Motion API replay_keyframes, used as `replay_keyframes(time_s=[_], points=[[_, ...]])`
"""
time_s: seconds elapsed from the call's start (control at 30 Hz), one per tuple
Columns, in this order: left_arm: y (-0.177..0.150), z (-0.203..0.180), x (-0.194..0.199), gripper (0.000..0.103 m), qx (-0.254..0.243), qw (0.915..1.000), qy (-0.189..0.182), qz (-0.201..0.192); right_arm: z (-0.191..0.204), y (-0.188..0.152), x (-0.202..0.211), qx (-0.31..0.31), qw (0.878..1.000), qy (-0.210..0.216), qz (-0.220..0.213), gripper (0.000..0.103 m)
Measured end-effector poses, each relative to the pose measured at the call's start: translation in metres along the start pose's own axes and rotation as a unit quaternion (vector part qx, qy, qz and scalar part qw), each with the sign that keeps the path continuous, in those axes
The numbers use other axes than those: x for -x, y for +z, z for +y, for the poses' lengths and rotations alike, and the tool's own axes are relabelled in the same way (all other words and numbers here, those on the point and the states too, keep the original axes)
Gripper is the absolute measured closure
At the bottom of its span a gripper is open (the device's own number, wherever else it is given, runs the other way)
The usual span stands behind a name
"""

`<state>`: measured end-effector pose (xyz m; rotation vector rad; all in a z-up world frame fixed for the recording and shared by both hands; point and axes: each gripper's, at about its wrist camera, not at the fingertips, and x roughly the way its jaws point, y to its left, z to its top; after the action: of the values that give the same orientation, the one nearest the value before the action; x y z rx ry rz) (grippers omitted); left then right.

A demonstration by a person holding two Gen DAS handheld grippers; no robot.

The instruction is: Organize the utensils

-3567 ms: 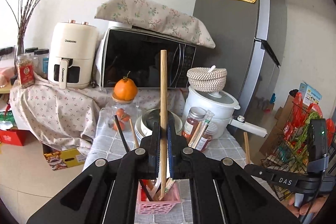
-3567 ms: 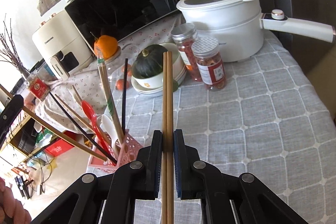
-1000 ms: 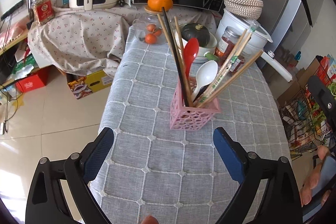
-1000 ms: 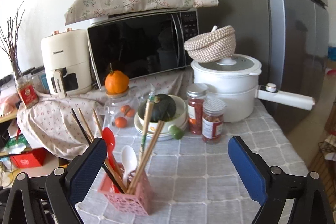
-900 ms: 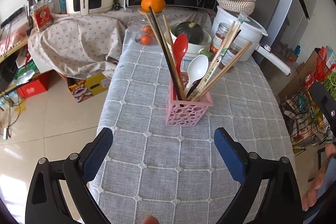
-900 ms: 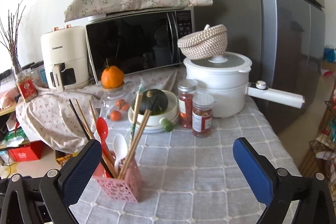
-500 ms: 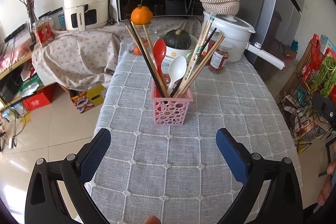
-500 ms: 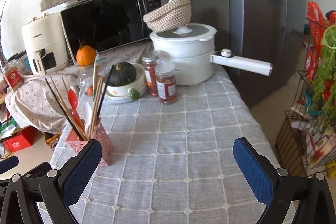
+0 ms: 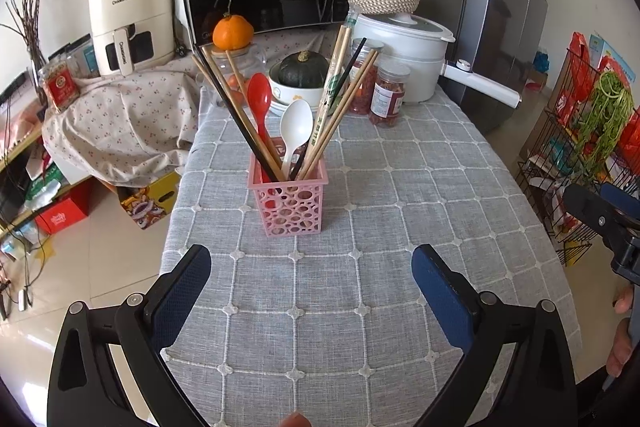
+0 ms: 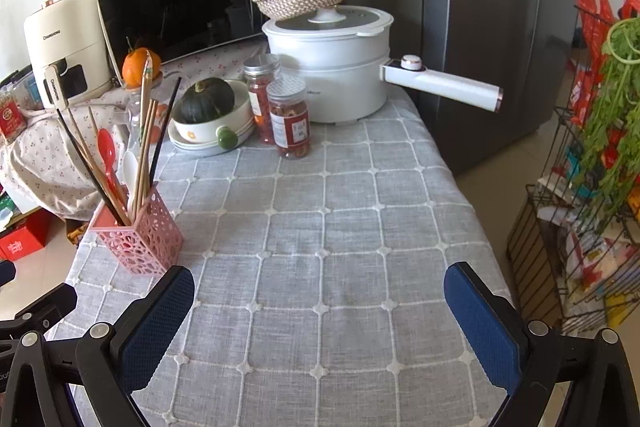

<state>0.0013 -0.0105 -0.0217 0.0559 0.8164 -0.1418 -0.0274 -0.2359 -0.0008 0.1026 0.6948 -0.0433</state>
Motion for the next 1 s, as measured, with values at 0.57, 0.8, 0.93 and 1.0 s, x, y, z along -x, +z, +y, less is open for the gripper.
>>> replay_keyframes(time_s=[0.57, 0.8, 0.93, 1.0], points=[[0.003, 0.002, 0.012, 0.001, 0.002, 0.9997, 0.010, -0.021, 0.006, 0.001, -0.009, 0.010, 1.000, -0.013, 0.009, 0.000], [0.003, 0.002, 0.012, 0.001, 0.003, 0.9998, 0.006, -0.021, 0.011, 0.000, -0.016, 0.013, 1.000, -0.011, 0.020, 0.000], [0.003, 0.002, 0.013, 0.001, 0.003, 0.9998, 0.005, -0.021, 0.011, -0.001, -0.017, 0.011, 1.000, -0.012, 0.023, 0.001], [0.003, 0.002, 0.013, 0.001, 0.002, 0.9997, 0.005, -0.022, 0.010, 0.000, -0.017, 0.010, 1.000, -0.012, 0.023, 0.000]])
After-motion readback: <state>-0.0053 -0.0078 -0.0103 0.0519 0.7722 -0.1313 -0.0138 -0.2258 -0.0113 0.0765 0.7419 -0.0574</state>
